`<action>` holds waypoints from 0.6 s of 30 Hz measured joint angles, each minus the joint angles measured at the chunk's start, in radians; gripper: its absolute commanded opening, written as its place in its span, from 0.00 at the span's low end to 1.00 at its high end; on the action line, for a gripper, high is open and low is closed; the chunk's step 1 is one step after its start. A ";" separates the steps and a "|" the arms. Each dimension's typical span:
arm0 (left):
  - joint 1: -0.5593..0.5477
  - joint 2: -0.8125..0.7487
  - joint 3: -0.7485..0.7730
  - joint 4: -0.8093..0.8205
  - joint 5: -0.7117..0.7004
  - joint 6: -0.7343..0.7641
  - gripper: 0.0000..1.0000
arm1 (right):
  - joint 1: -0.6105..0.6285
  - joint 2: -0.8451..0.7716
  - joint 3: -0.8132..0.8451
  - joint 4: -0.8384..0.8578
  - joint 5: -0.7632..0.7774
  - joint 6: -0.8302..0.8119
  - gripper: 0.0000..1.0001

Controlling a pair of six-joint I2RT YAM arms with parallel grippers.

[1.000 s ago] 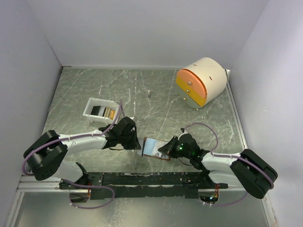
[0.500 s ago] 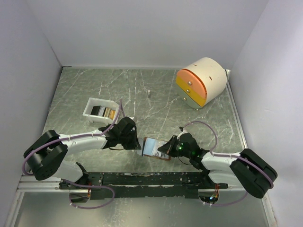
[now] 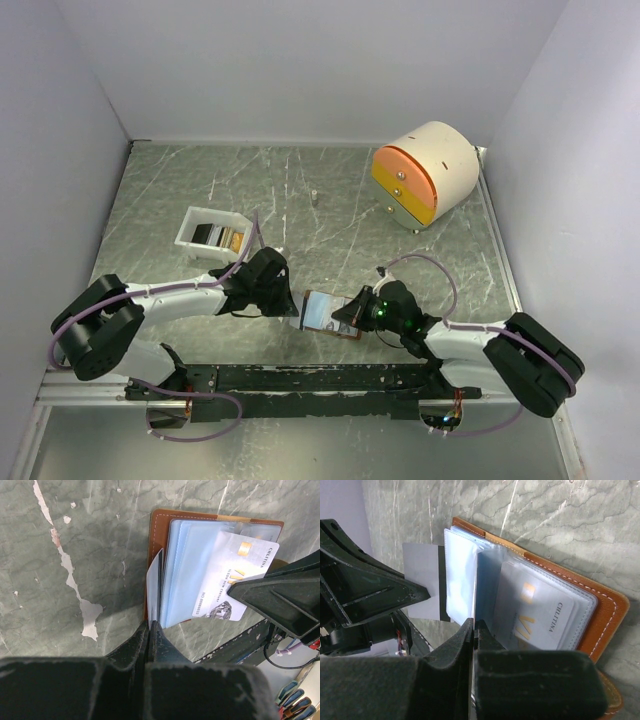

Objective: Put the credit cards into the card holder
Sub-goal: Insert the credit card into the card holder.

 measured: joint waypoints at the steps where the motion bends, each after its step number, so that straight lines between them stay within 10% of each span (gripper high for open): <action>1: -0.001 0.000 0.000 0.001 0.000 0.000 0.07 | 0.000 0.003 0.000 0.003 -0.002 -0.001 0.00; 10: -0.003 0.000 0.000 0.002 0.000 0.000 0.07 | -0.001 0.023 0.000 0.021 -0.009 -0.001 0.00; 18: -0.012 0.003 0.000 0.009 0.000 -0.002 0.07 | -0.001 0.015 0.056 -0.103 0.018 -0.023 0.29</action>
